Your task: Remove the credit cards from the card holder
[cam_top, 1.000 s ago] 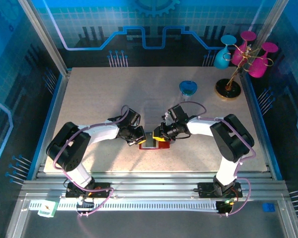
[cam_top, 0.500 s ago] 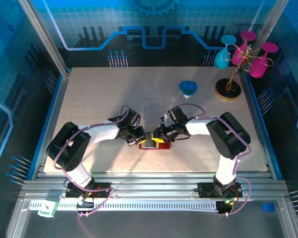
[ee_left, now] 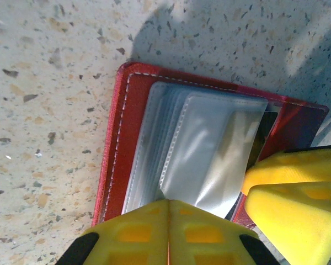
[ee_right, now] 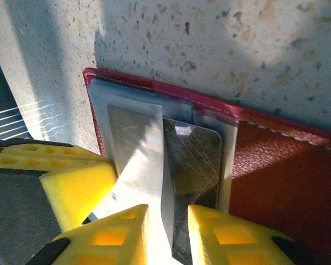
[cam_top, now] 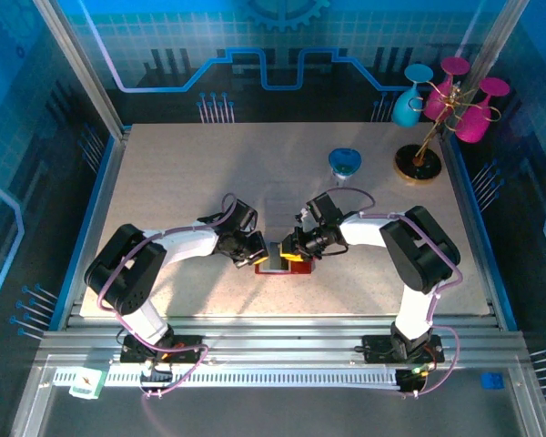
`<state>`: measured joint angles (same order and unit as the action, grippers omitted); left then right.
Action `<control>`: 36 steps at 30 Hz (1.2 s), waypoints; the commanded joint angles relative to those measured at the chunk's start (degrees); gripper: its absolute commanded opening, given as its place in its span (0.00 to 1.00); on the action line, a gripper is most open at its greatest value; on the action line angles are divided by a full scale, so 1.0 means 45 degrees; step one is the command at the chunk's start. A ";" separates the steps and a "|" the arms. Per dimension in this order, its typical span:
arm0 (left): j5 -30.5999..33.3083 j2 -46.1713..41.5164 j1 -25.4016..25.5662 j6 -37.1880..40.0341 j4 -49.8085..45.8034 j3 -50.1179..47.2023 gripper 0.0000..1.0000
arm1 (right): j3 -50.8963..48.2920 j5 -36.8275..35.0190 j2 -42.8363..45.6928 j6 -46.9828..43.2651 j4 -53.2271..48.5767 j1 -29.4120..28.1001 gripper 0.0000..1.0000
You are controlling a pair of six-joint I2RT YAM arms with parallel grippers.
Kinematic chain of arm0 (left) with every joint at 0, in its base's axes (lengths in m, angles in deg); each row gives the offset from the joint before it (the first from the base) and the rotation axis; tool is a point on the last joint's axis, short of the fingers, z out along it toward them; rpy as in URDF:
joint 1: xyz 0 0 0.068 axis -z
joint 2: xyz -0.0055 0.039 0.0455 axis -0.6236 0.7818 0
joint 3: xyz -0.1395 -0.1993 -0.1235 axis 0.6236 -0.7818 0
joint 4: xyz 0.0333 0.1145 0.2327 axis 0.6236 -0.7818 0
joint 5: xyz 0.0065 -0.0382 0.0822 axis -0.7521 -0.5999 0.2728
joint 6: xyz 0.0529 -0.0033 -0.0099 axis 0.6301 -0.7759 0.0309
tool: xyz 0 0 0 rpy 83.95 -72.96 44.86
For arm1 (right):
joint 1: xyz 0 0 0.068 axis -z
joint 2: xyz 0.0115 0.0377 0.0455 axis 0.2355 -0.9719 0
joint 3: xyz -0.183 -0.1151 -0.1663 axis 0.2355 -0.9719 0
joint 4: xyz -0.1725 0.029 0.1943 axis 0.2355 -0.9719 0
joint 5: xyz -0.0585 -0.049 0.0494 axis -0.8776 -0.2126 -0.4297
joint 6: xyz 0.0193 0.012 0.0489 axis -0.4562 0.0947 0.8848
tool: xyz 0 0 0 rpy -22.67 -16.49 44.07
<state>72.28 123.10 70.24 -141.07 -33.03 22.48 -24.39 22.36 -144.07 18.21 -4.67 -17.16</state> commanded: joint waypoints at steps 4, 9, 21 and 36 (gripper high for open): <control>0.0028 -0.0044 -0.0063 0.0097 -0.0573 -0.0113 0.08 | -0.0047 -0.0031 0.0744 0.0162 0.0085 0.0198 0.26; -0.0039 -0.0182 -0.0068 0.0311 -0.0953 0.0331 0.08 | -0.0375 0.0120 0.1127 0.0451 0.0585 0.0404 0.26; -0.0509 0.0019 0.0258 0.0711 -0.1608 0.1230 0.06 | -0.0922 0.0103 0.0828 0.0108 0.0217 0.0787 0.26; 0.0384 0.0954 0.0592 0.1694 -0.3021 0.1927 0.06 | -0.0979 0.0437 0.0342 -0.0051 0.0455 0.0799 0.26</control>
<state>73.00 126.43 72.51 -135.04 -43.94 30.57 -28.28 22.73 -141.09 18.87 -2.90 -14.37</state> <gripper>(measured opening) 0.063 0.262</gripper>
